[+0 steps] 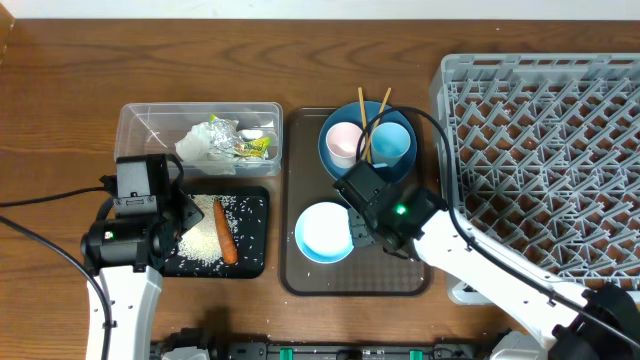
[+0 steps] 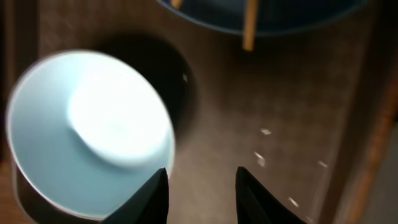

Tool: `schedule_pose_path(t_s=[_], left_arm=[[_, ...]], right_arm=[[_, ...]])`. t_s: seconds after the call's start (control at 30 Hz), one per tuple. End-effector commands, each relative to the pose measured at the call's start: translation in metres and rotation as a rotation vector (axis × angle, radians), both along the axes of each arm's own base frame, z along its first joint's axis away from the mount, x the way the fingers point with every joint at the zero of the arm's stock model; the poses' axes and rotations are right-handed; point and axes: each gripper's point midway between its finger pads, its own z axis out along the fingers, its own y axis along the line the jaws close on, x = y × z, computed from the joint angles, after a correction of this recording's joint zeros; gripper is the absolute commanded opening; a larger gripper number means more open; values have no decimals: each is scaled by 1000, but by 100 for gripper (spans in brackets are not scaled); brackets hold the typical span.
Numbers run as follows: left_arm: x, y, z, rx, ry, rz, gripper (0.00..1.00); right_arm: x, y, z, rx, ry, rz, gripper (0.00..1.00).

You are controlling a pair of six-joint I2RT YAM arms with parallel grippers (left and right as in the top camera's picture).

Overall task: Sort waste into correct bins and load items into the dishwasher rack
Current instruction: 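Lift the white bowl with the right gripper toward the dish rack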

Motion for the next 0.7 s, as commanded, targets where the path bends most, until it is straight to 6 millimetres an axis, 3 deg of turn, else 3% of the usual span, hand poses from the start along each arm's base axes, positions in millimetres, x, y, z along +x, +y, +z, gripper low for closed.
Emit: schedule_pose_path(t_s=[0.0,0.47,0.67], left_arm=[[-2,1,-3,-2,11,4,58],[-2,1,-3,-2,11,4,58],[-2,1,-3,-2,11,4,58]], right_arm=[[-7,4,-16,58,41,-66,35],[-16,5,-60,147,27,-82,27],[-13,6,-66,170,-2,-82,20]])
